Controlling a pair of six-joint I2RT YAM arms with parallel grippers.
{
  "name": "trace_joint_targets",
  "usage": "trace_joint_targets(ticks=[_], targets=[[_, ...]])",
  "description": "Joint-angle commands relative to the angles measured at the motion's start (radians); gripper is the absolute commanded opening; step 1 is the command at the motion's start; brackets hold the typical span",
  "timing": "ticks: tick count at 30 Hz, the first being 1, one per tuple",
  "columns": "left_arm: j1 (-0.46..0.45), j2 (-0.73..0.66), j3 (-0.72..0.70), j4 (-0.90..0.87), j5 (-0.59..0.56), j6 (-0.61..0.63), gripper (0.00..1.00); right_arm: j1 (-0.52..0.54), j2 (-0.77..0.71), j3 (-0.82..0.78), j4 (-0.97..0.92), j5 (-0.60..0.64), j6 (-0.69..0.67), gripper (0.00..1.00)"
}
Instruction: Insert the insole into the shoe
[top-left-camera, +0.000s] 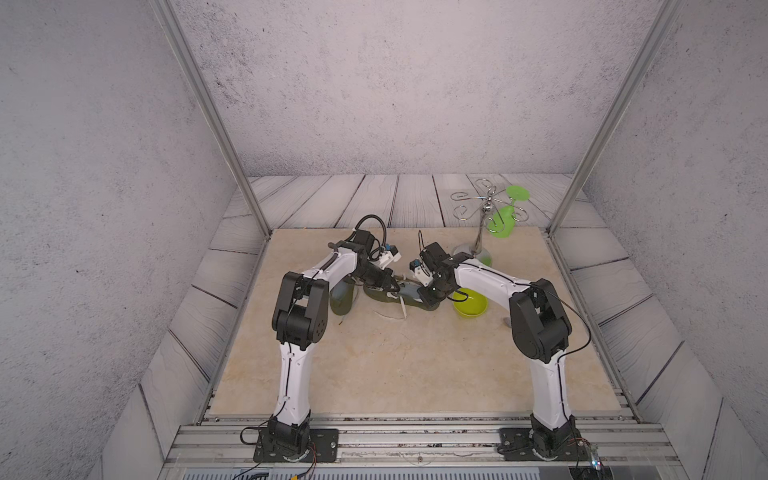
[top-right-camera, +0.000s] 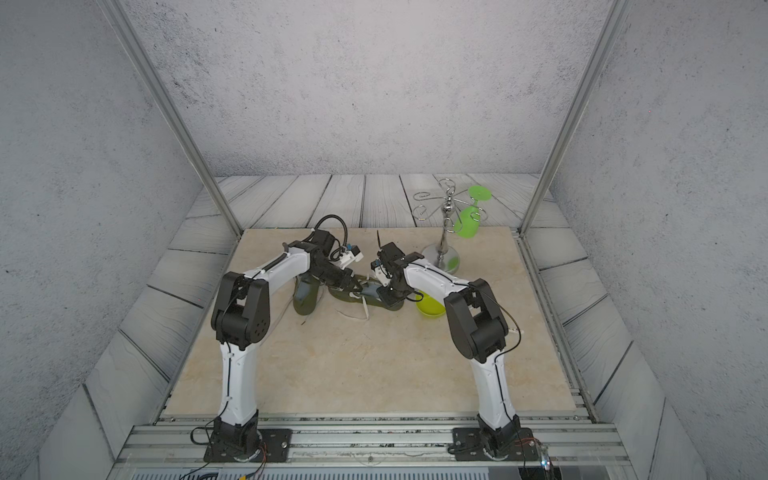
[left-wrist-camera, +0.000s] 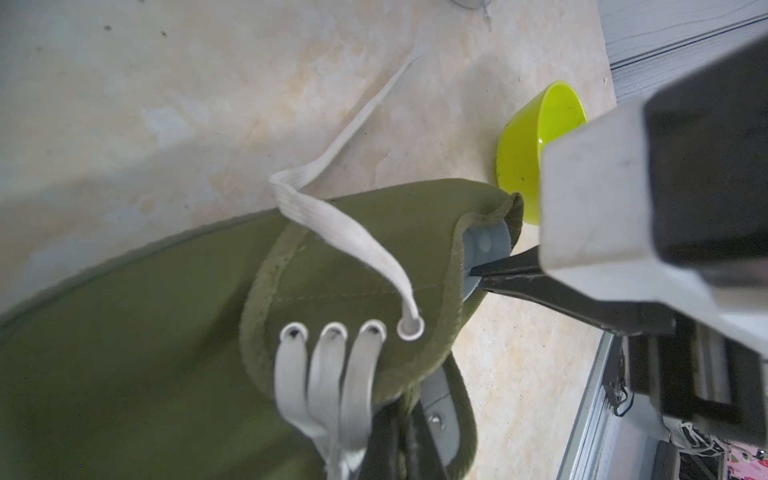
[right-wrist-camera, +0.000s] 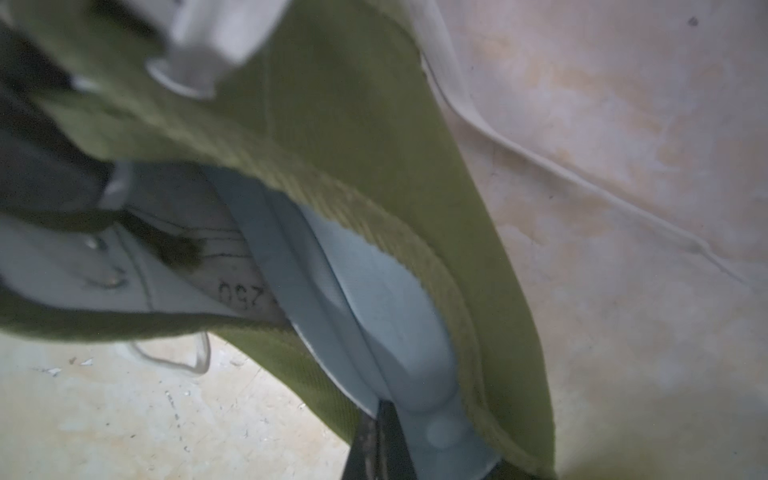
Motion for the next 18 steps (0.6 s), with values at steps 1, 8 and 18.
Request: trace_joint_targets(ticks=[1,8,18], targets=[[0.011,-0.09,-0.012,-0.029,-0.033,-0.039,0.23,-0.011,0.034,-0.019,0.017,-0.021,0.025,0.0],[0.024,-0.183,-0.031,0.003,-0.121,-0.202,0.38,-0.01,-0.022,-0.083,0.041,-0.059,0.056,0.0],[-0.016,-0.374,-0.434,0.397,-0.227,-0.692,0.58,-0.008,-0.033,-0.042,0.012,-0.098,0.052,0.0]])
